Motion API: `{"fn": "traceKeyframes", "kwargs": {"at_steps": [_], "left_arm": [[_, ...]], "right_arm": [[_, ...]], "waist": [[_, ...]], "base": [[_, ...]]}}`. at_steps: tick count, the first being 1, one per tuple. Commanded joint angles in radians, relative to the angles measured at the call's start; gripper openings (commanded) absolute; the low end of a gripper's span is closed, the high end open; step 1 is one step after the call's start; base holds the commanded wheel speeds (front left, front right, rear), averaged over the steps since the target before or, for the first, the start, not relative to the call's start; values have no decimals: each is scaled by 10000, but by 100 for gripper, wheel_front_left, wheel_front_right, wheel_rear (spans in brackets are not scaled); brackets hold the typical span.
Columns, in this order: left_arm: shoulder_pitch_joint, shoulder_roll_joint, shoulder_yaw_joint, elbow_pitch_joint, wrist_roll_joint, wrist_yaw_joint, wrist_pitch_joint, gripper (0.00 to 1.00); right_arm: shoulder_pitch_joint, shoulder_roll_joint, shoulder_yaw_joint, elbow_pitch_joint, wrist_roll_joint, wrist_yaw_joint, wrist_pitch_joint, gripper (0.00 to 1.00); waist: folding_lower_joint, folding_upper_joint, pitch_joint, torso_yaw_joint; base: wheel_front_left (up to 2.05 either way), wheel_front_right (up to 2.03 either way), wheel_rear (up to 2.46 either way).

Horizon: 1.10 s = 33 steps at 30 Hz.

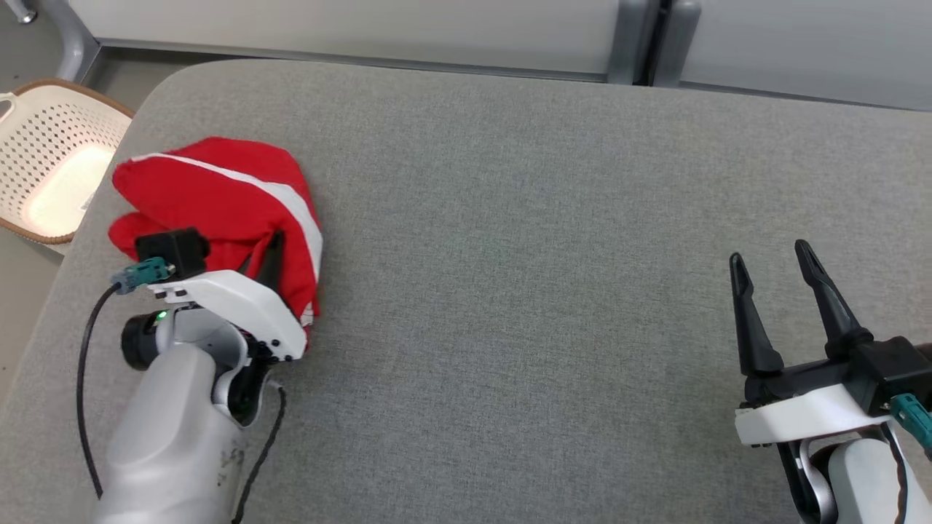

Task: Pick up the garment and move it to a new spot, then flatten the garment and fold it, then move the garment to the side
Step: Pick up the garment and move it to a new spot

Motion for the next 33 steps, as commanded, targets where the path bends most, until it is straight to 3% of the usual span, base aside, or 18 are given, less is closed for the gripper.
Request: {"fn": "traceKeyframes", "kwargs": {"at_steps": [1, 7, 11, 13, 17, 24, 30, 31, 32, 33], "left_arm": [[135, -51, -121, -280, -137, -8, -36, 0], [726, -485, -790, -1838, -687, 3, 25, 0], [953, -597, -1370, -2852, -1166, 363, -156, 0], [1033, -631, -2057, -3493, -1806, 690, -321, 0], [1087, -595, -3655, -4569, -2939, 1761, -1049, 0], [895, -608, -6322, -5318, -4495, 3425, -2362, 0], [604, -597, -8166, -4844, -4793, 3948, -2545, 0], [576, -598, -8383, -4707, -4845, 3975, -2552, 31], [567, -603, -8599, -4600, -4916, 3977, -2552, 69], [550, -605, -8693, -4564, -4975, 4012, -2550, 93]], "right_arm": [[51, 5, 0, 54, 57, -19, -53, 100], [12, 115, 41, 210, 95, -19, -93, 100], [18, 155, 17, 272, 114, -19, -108, 100], [-14, 186, 6, 267, 119, -19, -106, 100], [-112, 248, 52, 208, 129, -19, -110, 100], [-255, 219, 81, 166, 170, -19, -109, 100], [-361, 262, 158, 176, 162, -19, -110, 100], [-355, 267, 155, 178, 168, -19, -110, 100], [-338, 276, 146, 190, 168, -19, -111, 100], [-303, 290, 137, 210, 169, -19, -110, 100]], "waist": [[0, 0, -211, -77], [0, 0, -580, -378], [0, 0, -749, -662], [0, 0, -784, -854], [0, 0, -786, -1275], [0, 0, -578, -1950], [0, 0, -372, -2250], [0, 0, -360, -2261], [0, 0, -356, -2262], [0, 0, -356, -2251]], "base": [[0, 0, 0], [0, 0, 0], [0, 0, 0], [0, 0, 0], [0, 0, 0], [0, 0, 0], [0, 0, 0], [0, 0, 0], [0, 0, 0], [0, 0, 0]]}}
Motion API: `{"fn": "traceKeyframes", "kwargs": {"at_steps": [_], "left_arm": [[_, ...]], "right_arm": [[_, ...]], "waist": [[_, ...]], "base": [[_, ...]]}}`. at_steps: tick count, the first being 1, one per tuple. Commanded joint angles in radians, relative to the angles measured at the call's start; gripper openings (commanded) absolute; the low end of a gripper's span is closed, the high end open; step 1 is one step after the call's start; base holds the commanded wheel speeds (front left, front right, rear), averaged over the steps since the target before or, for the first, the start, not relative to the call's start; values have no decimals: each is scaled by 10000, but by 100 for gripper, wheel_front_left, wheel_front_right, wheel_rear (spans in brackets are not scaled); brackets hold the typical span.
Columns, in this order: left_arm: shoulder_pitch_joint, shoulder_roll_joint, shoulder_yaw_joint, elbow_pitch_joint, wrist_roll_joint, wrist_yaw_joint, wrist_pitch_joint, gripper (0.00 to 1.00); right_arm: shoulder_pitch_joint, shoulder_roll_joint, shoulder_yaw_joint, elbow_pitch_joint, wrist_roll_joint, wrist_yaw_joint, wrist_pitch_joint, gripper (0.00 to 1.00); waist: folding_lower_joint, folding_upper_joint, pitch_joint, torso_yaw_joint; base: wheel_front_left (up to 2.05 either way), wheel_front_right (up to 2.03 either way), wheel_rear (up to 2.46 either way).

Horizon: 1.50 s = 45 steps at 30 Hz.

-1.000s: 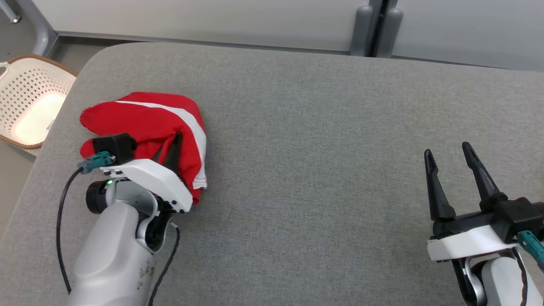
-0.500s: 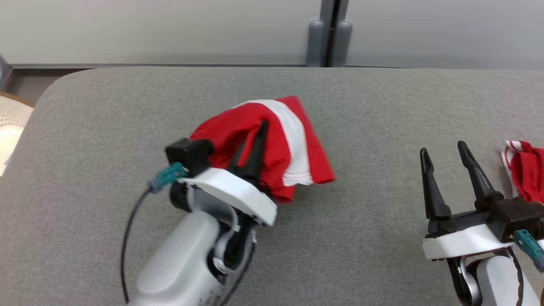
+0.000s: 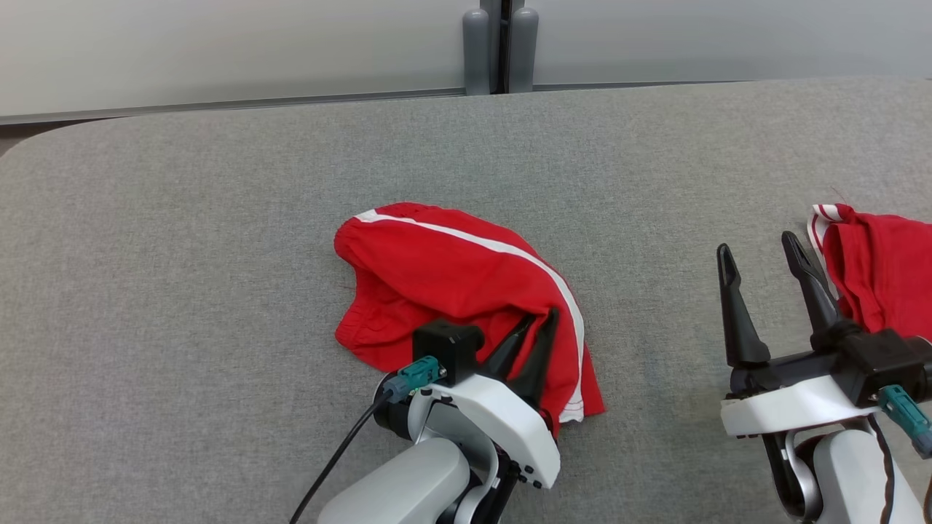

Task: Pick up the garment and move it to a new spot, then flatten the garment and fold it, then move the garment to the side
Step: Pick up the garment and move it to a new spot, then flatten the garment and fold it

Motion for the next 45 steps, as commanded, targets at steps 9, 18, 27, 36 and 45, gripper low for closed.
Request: {"fn": "traceKeyframes", "kwargs": {"at_steps": [9, 18, 27, 36, 45], "left_arm": [[-289, 55, -40, 176, 147, 163, -45, 100], [-177, 562, 3175, -268, 2619, -63, -43, 100], [1808, 1647, 5769, -1142, 4958, -1004, -27, 100], [3828, 865, 7333, -1714, 6660, -1525, -27, 100], [3985, 241, 8298, -1536, 7309, -2285, -27, 100]], "right_arm": [[153, -25, 45, 179, 8, -19, -55, 100], [348, -86, 2, 296, 36, -19, -53, 100], [699, 41, -26, 431, 156, -19, -54, 100], [974, 135, -270, 435, 177, -19, -54, 100], [1119, 164, -16, 597, 315, -19, -54, 100]], "waist": [[0, 0, -257, 437], [0, 0, -521, 953], [0, 0, -732, 1265], [0, 0, -835, 1473], [0, 0, -942, 1432]], "base": [[0, 0, 0], [0, 0, 0], [0, 0, 0], [0, 0, 0], [0, 0, 0]]}}
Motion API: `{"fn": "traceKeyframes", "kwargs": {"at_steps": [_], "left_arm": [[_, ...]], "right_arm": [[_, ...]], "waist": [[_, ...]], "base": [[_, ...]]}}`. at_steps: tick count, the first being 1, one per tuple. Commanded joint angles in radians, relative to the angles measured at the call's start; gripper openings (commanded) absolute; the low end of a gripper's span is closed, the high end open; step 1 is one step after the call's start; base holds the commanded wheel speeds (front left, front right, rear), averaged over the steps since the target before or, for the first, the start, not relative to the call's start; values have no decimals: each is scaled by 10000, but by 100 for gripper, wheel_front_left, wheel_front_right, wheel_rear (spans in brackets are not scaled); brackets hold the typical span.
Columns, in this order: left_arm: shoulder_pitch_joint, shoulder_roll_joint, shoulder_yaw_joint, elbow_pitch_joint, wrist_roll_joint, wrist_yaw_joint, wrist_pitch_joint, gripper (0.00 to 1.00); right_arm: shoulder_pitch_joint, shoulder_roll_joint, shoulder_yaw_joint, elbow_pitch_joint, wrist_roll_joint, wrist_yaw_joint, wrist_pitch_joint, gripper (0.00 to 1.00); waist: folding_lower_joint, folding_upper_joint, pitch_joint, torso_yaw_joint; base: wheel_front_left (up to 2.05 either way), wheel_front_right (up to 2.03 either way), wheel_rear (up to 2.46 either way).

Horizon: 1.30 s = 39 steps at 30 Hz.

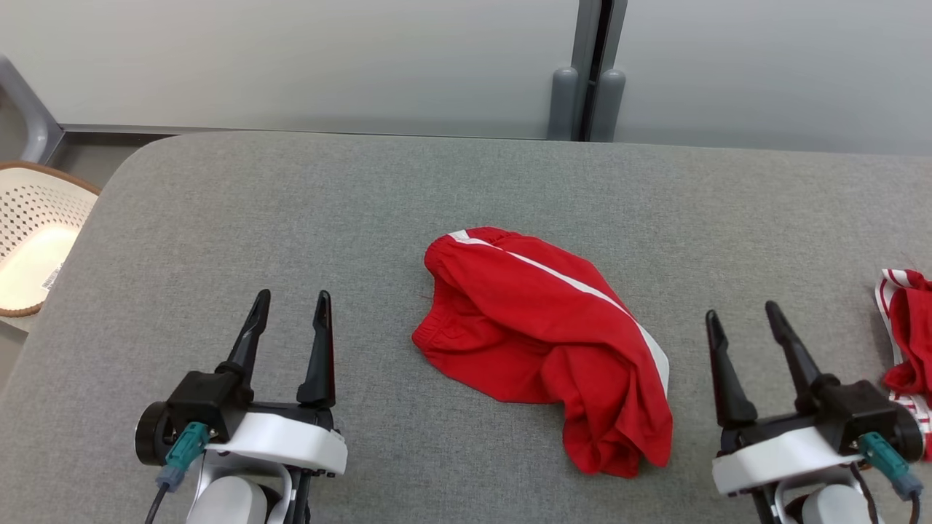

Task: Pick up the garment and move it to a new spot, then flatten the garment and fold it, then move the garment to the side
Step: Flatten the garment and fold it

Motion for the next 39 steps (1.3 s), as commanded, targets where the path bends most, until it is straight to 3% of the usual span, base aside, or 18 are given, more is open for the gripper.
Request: {"fn": "traceKeyframes", "kwargs": {"at_steps": [1, 10, 28, 29, 30, 31, 39], "left_arm": [[72, -59, 202, 63, 14, -156, -1, 100], [131, -175, 444, 293, 172, -409, -1, 100], [-260, -180, -100, 433, -121, -280, -1, 100], [-278, -182, -126, 440, -134, -266, -1, 100], [-285, -180, -142, 447, -142, -253, -1, 100], [-283, -182, -157, 454, -141, -240, -1, 100], [-332, -181, -129, 514, -145, -207, -1, 100]], "right_arm": [[230, -38, 120, 117, 122, -19, -52, 100], [733, 11, 921, 933, 805, -19, 261, 100], [-191, -40, 1540, 2718, 1573, -16, 399, 100], [-248, -41, 1585, 2802, 1649, -16, 403, 79], [-297, -54, 1631, 2850, 1717, -16, 397, 32], [-347, -74, 1679, 2912, 1788, -16, 379, 0], [-648, -455, 1983, 3070, 2056, -16, 185, 0]], "waist": [[0, 0, 21, -62], [0, 0, 55, -258], [0, 0, 643, 190], [0, 0, 673, 218], [0, 0, 696, 238], [0, 0, 717, 252], [0, 0, 698, 193]], "base": [[0, 0, 0], [0, 0, 0], [0, 0, 0], [0, 0, 0], [0, 0, 0], [0, 0, 0], [0, 0, 0]]}}
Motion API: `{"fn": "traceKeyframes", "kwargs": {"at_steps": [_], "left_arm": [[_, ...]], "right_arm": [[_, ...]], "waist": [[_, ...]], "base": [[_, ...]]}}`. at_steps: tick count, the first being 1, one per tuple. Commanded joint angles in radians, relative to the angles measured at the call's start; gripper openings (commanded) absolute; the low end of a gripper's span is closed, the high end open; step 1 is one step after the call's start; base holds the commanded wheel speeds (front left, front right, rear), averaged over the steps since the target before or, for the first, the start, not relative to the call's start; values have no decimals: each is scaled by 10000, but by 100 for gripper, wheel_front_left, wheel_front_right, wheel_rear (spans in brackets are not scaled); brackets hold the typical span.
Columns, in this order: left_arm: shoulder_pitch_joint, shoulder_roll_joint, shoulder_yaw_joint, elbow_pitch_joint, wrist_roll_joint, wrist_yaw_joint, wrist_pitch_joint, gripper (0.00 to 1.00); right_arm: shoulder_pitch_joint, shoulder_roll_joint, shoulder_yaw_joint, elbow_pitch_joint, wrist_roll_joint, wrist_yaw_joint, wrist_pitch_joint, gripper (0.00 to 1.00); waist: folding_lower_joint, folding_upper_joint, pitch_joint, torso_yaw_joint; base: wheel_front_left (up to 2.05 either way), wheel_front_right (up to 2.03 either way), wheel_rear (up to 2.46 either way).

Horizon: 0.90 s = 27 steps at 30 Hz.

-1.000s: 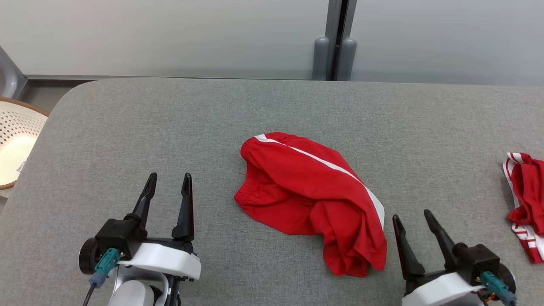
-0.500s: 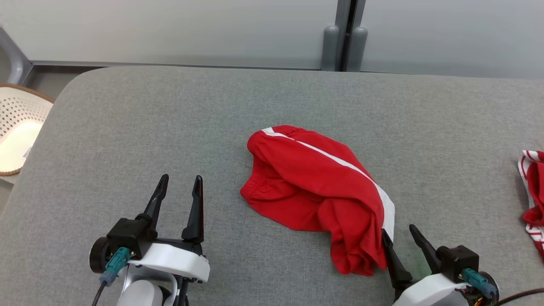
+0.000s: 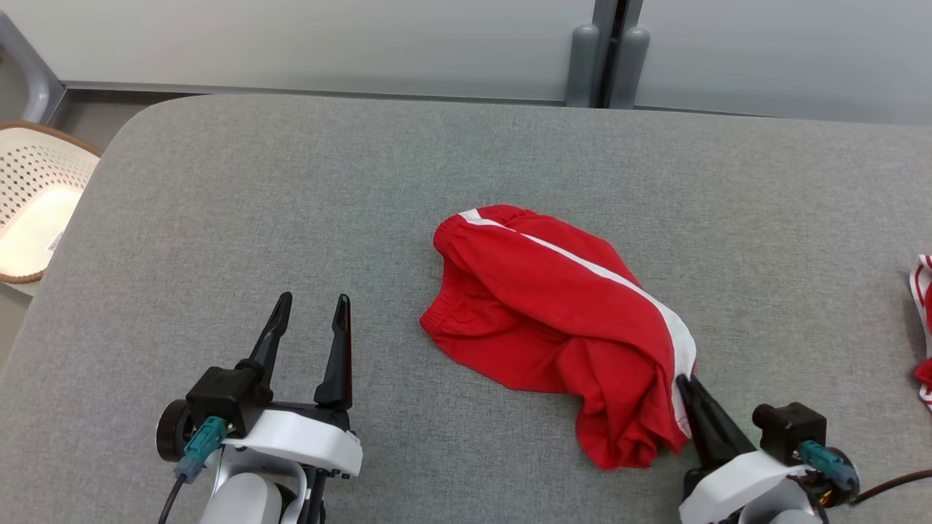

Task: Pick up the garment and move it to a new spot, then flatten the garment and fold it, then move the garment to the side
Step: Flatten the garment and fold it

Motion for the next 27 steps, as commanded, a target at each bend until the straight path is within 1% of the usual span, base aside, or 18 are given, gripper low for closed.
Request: {"fn": "traceKeyframes", "kwargs": {"at_steps": [1, 4, 7, 10, 13, 14, 15, 18, 22, 26, 27], "left_arm": [[-116, 32, 32, 15, -26, 61, -1, 100], [-33, 32, 58, 42, -55, 64, -1, 100], [88, 32, 47, 47, -103, 64, -1, 100], [169, 32, 10, 47, -162, 67, -1, 100], [229, 33, -38, 45, -172, 85, -1, 100], [229, 33, -38, 45, -172, 85, -1, 100], [292, 32, -59, 29, -201, 109, -1, 100], [331, 31, -93, 24, -240, 98, -1, 100], [294, 33, -120, 61, -224, 66, -1, 100], [144, 33, -84, 73, -128, 41, -1, 100], [118, 36, -70, 83, -95, 32, -1, 100]], "right_arm": [[-142, -154, -65, -25, -118, -12, -109, 0], [-243, -494, -278, -134, -537, -12, -173, 0], [-463, -973, -592, -373, -1127, -12, -222, 0], [-725, -1496, -1067, -743, -1844, -12, -224, 0], [-756, -1768, -1389, -1247, -2489, -12, -115, 0], [-756, -1768, -1389, -1247, -2489, -12, -115, 0], [-566, -1833, -1460, -1596, -2737, -12, 59, 0], [-180, -1719, -1345, -1882, -2731, -12, 342, 0], [559, -1416, -1345, -2225, -2272, -14, 815, 0], [1083, -1081, -1370, -2064, -1887, -12, 1101, 0], [1078, -1113, -1424, -2023, -1986, -14, 1025, 29]], "waist": [[0, 0, -68, -49], [0, 0, -242, -151], [0, 0, -452, -253], [0, 0, -655, -344], [0, 0, -820, -400], [0, 0, -820, -400], [0, 0, -871, -432], [0, 0, -900, -459], [0, 0, -820, -563], [0, 0, -672, -747], [0, 0, -638, -803]], "base": [[0, 0, 0], [0, 0, 0], [0, 0, 0], [0, 0, 0], [0, 0, 0], [0, 0, 0], [0, 0, 0], [0, 0, 0], [0, 0, 0], [0, 0, 0], [0, 0, 0]]}}
